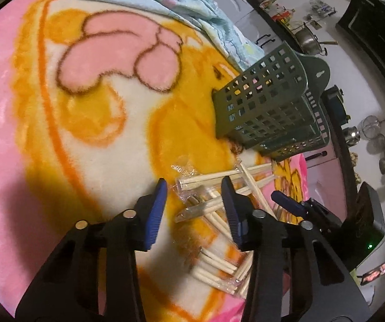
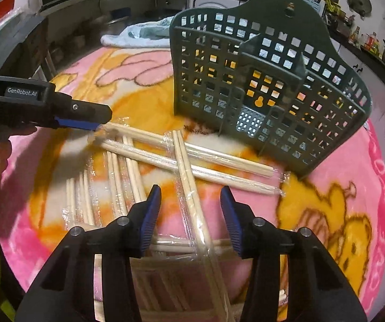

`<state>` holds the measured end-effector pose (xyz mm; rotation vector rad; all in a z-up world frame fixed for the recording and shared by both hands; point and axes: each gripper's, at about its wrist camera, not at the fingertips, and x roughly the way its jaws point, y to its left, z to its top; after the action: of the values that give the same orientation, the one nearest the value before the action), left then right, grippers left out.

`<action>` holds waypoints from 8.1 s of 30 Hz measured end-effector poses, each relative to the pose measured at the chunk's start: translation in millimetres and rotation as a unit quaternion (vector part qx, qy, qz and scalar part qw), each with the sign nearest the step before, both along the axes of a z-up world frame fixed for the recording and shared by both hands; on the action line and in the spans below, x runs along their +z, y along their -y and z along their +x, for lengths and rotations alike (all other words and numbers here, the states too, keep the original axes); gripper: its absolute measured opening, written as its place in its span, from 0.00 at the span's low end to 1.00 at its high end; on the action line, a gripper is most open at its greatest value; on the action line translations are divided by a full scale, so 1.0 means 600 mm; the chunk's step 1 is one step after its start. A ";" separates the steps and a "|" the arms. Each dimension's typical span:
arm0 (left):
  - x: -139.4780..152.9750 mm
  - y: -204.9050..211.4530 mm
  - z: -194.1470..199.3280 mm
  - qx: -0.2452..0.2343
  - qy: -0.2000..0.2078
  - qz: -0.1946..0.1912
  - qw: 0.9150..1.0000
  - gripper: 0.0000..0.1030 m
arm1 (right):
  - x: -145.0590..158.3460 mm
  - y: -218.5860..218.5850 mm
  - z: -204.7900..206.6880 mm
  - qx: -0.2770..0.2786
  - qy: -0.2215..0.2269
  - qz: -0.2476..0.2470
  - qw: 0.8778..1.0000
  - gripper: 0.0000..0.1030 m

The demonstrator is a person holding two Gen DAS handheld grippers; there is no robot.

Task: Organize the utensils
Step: 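Lower the right tool onto a wrapped chopstick and close it while the left tool closes on another, then lift the held chopsticks with both tools and carry them over the green basket, then open both tools to drop the chopsticks into the green basket, then withdraw both open tools from the basket back toward the remaining chopsticks, then close the right tool on a wrapped chopstick while the left tool grasps another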

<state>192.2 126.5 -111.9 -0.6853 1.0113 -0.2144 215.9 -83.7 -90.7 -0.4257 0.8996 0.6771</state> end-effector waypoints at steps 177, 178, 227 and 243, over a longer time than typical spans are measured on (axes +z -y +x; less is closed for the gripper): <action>0.296 0.138 -0.114 -0.033 0.299 0.193 0.934 0.90 | 0.264 0.191 -0.097 -0.179 0.237 0.186 0.937 0.79; 0.291 0.136 -0.118 -0.030 0.296 0.193 0.935 0.90 | 0.263 0.190 -0.100 -0.178 0.238 0.184 0.937 0.79; 0.063 0.077 -0.126 -0.026 0.132 0.188 0.973 0.90 | 0.057 0.179 -0.097 -0.199 0.091 0.095 0.971 0.80; 0.016 0.076 -0.083 -0.043 0.112 0.174 0.977 0.51 | -0.012 0.180 0.019 -0.258 -0.015 0.119 0.959 0.57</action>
<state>142.3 81.0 -102.1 -0.2897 0.8347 -0.1798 227.1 -191.8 -97.9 0.0419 0.8972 0.3037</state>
